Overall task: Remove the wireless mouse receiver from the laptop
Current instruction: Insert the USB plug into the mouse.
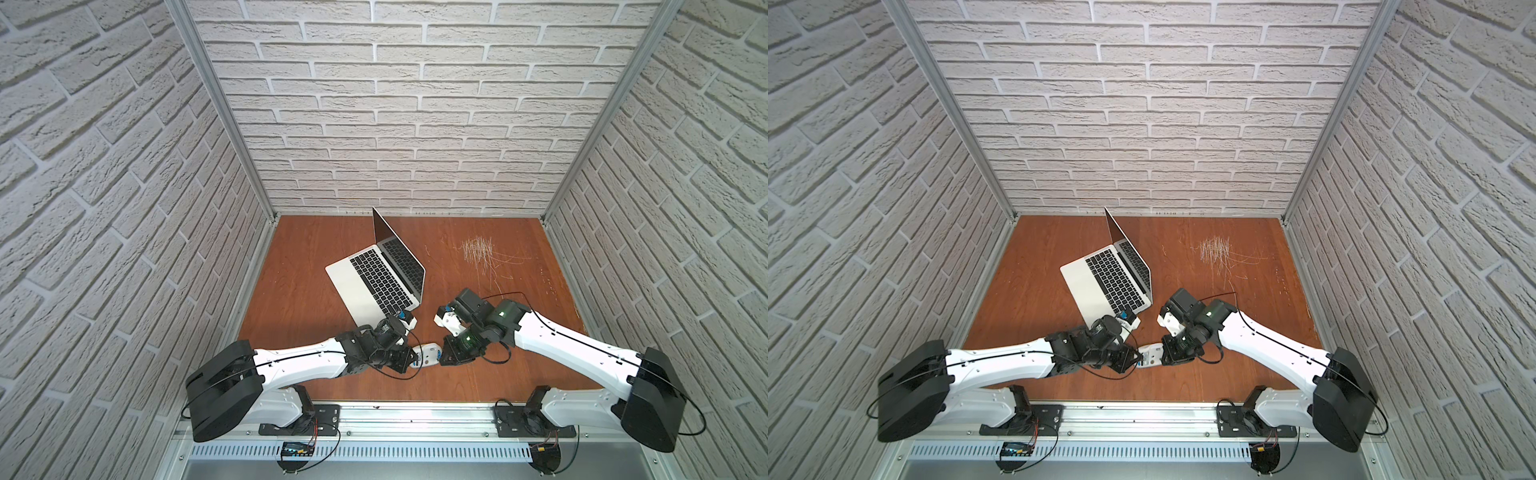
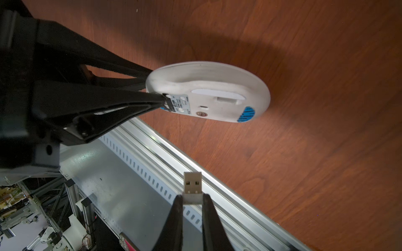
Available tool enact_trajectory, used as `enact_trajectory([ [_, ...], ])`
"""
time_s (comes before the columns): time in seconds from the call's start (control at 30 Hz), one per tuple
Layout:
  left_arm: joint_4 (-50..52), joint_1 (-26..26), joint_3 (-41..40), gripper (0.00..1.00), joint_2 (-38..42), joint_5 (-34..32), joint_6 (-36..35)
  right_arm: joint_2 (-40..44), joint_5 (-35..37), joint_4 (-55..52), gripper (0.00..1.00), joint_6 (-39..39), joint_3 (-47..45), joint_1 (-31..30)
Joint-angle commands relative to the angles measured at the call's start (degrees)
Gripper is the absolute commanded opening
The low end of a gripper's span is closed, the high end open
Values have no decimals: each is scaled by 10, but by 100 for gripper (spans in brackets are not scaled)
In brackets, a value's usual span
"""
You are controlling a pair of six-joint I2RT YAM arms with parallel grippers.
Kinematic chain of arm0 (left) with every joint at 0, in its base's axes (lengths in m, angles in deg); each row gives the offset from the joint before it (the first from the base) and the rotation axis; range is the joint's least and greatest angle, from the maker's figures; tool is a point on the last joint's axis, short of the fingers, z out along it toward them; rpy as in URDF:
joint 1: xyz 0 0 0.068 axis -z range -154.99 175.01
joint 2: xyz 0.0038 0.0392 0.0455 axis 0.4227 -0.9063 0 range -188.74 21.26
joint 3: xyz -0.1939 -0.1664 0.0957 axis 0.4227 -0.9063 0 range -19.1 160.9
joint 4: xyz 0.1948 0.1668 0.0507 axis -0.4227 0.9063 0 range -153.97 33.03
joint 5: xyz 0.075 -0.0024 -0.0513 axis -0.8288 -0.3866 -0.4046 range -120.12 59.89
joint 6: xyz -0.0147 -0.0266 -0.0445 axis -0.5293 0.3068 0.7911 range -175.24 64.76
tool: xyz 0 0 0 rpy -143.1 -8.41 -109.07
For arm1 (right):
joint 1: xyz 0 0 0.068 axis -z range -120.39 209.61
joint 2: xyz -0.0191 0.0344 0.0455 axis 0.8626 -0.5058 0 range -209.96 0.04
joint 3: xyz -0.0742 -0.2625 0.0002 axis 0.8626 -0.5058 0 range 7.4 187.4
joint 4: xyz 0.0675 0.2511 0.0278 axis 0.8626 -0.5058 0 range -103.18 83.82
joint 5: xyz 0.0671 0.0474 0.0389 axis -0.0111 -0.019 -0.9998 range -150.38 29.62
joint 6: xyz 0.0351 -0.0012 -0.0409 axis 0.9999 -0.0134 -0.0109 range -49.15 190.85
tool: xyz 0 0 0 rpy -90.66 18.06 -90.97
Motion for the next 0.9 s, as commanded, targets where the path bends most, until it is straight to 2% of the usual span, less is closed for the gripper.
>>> enact_trajectory([
  [0.0,17,3,4,0,6,-17,-12,-21,-16,-13,3,-30,20,10],
  [0.47,14,3,3,0,5,-17,-12,-106,-4,3,3,-52,47,30],
  [0.87,13,3,3,0,2,-14,-12,-129,17,10,3,-61,55,34],
])
